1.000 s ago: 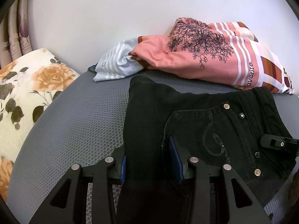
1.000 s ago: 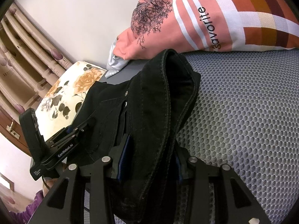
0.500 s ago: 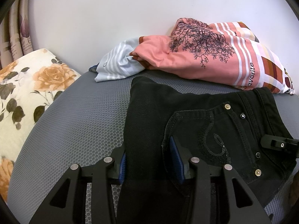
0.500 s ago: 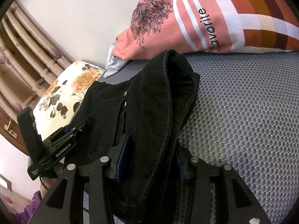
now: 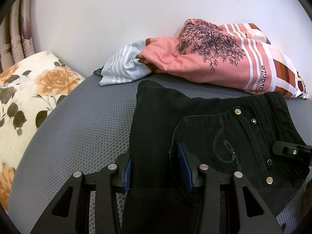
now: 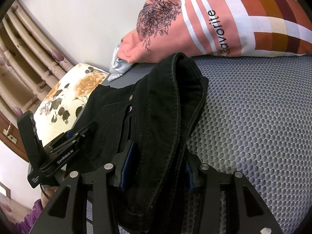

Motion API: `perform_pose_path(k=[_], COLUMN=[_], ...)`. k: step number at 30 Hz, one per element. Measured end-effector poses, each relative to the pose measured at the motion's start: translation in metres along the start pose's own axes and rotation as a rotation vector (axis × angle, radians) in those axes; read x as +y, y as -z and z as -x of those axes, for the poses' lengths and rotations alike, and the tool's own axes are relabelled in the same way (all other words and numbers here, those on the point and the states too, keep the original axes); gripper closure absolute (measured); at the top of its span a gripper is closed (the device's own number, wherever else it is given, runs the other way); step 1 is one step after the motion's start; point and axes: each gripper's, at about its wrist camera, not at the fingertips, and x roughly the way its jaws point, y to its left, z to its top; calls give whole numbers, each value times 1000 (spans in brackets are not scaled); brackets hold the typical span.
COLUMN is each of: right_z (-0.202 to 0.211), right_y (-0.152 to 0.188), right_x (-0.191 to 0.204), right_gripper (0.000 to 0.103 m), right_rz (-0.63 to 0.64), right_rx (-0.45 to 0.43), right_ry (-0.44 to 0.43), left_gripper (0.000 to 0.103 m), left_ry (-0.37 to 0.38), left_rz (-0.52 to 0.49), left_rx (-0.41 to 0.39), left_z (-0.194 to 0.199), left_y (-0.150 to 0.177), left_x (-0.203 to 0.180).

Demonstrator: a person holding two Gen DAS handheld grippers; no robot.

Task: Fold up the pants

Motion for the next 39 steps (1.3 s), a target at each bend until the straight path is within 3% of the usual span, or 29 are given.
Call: perform_pose_path(k=[31, 39], right_z=[-1, -2], right_y=[1, 0], right_x=[4, 5], right_gripper=[57, 56], right_rz=[22, 30], right_rx=[-8, -13], right_ry=[28, 39], left_gripper=[56, 53], left_ry=[-5, -24], left_rz=[1, 50], left_rx=[-3, -66], left_z=[1, 12], left_y=[-1, -2], left_x=[3, 20])
